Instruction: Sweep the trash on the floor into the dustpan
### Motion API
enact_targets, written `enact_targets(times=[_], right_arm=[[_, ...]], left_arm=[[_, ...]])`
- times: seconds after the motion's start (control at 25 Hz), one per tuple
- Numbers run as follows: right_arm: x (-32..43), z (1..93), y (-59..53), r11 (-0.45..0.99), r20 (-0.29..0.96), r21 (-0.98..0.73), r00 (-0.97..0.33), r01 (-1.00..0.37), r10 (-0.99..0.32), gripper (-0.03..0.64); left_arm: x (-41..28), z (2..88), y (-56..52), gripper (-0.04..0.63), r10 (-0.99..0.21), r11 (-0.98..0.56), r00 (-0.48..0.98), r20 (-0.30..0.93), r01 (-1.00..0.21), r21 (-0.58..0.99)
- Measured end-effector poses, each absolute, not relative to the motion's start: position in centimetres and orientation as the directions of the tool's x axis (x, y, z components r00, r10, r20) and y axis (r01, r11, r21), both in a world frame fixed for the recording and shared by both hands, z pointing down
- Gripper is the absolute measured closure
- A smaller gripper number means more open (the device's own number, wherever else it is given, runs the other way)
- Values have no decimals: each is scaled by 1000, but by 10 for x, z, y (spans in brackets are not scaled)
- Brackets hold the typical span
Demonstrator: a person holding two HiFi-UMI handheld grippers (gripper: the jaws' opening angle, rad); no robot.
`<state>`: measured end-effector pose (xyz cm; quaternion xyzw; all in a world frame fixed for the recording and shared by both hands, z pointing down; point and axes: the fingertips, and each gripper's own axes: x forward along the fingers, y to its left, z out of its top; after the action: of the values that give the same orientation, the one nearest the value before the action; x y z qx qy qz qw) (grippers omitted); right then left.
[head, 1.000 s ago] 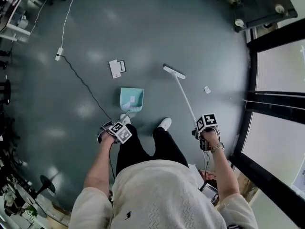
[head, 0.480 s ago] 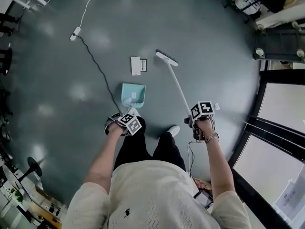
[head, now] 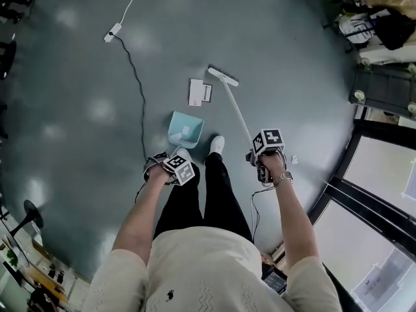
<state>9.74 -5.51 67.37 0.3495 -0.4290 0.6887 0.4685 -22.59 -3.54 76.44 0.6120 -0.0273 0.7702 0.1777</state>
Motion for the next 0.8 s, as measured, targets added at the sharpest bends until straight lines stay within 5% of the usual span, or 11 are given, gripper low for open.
enact_targets(times=[0.4,0.8], right_arm=[[109,702,-84,158,843,-147,-40,-977,536,552],[82,672,-6,360,795,-208,58,-910,604,552]], left_arm=[[-243,775,-30,502,296,-898,-162,942,-384,216],[-248,777,-27,502,311,-874,-159,937,-436,216]])
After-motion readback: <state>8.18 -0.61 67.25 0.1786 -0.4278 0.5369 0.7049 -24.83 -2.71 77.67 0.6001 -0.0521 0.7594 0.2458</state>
